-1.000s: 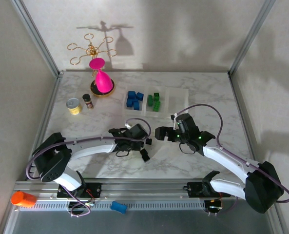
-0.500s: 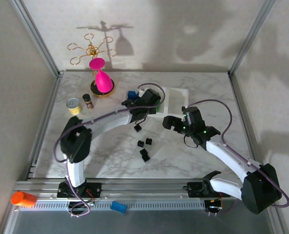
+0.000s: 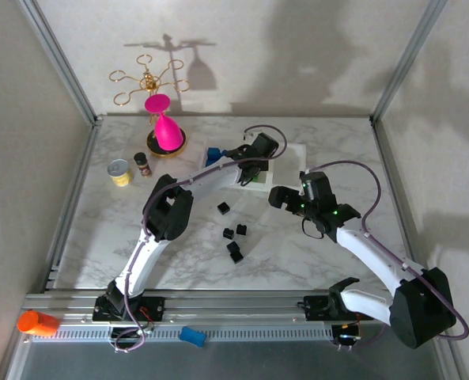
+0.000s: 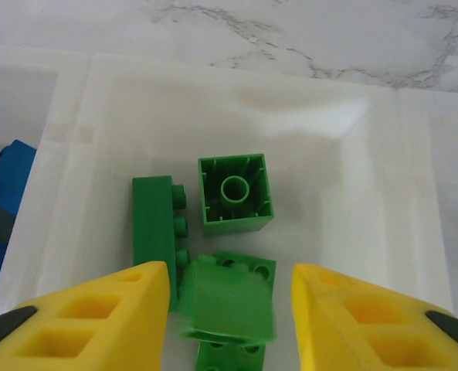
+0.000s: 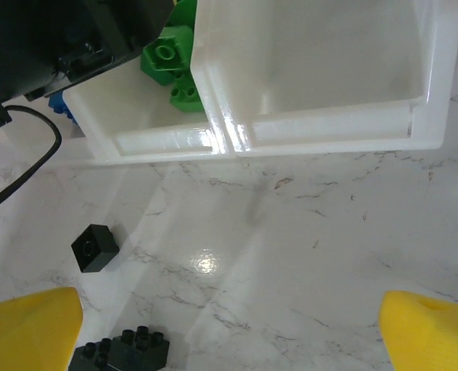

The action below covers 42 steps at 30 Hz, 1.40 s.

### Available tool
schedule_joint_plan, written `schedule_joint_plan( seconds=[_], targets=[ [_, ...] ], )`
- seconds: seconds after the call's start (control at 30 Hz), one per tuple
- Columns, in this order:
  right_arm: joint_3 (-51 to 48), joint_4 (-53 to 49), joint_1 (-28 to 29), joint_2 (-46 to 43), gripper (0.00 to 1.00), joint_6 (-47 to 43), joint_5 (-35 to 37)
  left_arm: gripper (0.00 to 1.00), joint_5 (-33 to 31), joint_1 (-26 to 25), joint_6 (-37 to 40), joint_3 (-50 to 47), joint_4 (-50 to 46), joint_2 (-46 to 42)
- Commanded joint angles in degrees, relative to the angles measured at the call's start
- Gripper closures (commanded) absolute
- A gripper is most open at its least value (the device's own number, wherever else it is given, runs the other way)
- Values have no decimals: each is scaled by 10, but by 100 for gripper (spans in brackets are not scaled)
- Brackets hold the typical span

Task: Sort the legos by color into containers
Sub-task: Place the lego in the container, then pick up the lego from the center of the table.

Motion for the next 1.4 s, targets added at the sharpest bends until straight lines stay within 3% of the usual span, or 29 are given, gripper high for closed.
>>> schedule_joint_plan(
  seconds=[0.0,0.1,0.33,0.6,0.8,1.0,1.37],
  targets=[
    [2,3,4,-20,1,-35,-10,52,-2,5,14,24,-25,-18],
    [7,-5,26,-25,1,-57,0,52,11,5,9,-14,-17,-78],
    [6,-20,98,-13,1,-72,2,51,43,5,-5,-241,67,-297],
    [16,-16,207,32,3,-60,19,50,47,5,-44,-482,77,-516],
    [38,-4,255,104,7,-65,36,48,15,6,-89,-593,39,-641],
    [88,-16,258,190,12,-41,67,46,3,6,-120,-654,25,-706],
    [138,-16,265,301,26,80,115,46,5,6,-148,-693,27,-726]
  ],
)
